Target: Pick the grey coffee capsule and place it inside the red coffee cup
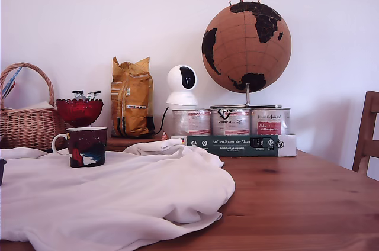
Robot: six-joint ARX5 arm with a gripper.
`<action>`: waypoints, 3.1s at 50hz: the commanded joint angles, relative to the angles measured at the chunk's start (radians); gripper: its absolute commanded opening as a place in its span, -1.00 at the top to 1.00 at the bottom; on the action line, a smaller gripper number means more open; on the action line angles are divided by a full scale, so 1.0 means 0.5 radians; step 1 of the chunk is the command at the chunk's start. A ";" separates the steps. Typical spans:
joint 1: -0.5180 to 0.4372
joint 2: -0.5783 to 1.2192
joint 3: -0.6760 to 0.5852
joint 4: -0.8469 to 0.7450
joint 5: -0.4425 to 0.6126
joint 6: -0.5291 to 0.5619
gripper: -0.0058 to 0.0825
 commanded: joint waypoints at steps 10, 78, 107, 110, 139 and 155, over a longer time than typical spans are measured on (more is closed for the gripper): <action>0.066 0.531 0.237 0.177 -0.008 0.055 -0.55; 0.045 1.131 1.042 -0.087 0.097 0.041 0.49; 0.053 1.038 1.044 -0.797 0.067 0.082 -0.88; 0.061 1.038 1.044 -0.821 0.037 0.082 -0.88; 0.060 1.035 1.044 -0.944 -0.061 0.099 -0.76; 0.060 1.035 1.044 -0.960 -0.060 0.135 0.09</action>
